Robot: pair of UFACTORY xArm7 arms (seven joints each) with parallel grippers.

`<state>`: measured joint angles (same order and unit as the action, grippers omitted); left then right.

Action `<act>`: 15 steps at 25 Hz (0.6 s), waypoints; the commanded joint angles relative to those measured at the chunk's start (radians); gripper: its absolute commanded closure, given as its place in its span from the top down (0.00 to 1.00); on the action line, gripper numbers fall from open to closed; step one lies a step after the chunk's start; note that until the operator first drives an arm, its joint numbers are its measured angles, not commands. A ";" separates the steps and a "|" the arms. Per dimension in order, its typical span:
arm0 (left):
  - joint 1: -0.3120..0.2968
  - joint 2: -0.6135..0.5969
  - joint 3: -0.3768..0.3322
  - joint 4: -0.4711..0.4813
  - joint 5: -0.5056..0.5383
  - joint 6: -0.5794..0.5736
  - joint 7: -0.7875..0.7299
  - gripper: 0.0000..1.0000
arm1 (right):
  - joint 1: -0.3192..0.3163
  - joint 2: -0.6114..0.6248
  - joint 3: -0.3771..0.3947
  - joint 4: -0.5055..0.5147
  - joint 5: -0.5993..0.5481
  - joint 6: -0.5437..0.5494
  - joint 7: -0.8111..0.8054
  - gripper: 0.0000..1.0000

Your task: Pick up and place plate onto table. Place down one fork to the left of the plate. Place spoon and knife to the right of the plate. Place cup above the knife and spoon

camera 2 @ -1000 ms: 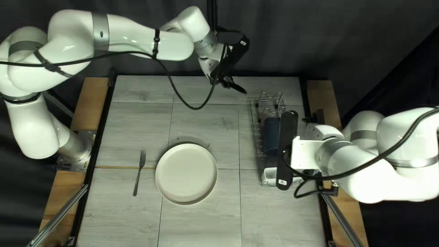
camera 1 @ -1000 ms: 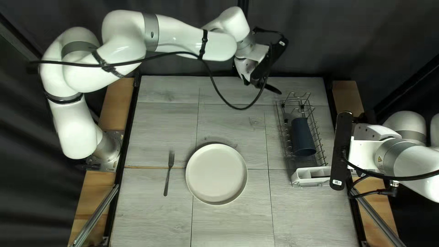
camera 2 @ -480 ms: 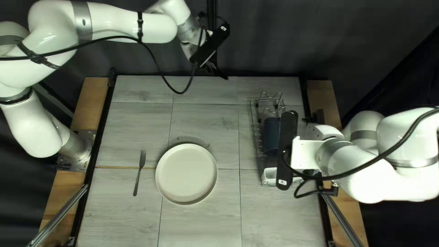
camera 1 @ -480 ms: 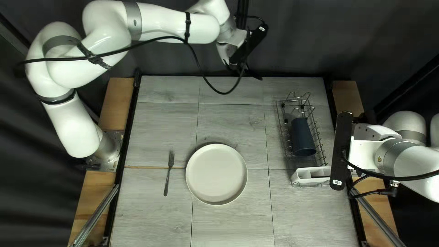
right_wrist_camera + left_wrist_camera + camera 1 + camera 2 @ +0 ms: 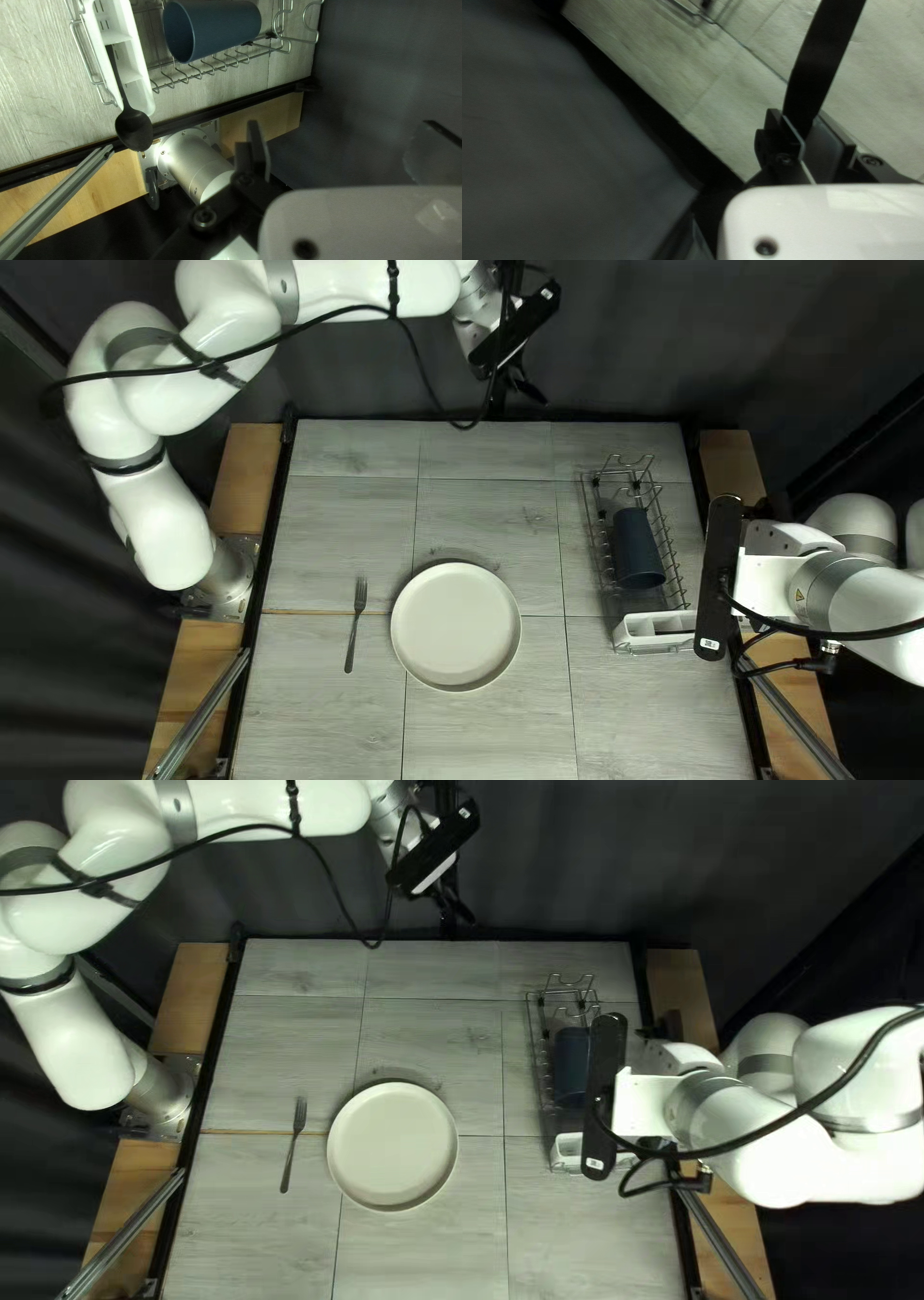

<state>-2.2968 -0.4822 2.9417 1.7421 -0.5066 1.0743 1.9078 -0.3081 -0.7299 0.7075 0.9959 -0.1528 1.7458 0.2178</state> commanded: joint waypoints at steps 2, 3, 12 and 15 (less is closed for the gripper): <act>0.014 0.037 -0.029 -0.077 -0.050 -0.009 0.067 0.00 | 0.000 0.000 0.000 0.000 0.000 0.000 0.000 1.00; 0.013 0.045 -0.032 -0.091 -0.056 -0.016 0.069 0.00 | 0.000 0.000 0.000 0.000 0.000 0.000 0.000 1.00; -0.058 0.228 -0.069 -0.423 -0.226 -0.262 -0.171 0.00 | 0.000 0.000 0.000 0.000 0.000 0.000 0.000 1.00; -0.097 0.296 -0.090 -0.513 -0.254 -0.333 -0.271 0.00 | 0.000 0.000 0.000 0.000 0.000 0.000 0.000 1.00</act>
<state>-2.3513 -0.2509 2.8761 1.3131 -0.7257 0.8119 1.7269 -0.3081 -0.7299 0.7075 0.9959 -0.1528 1.7458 0.2178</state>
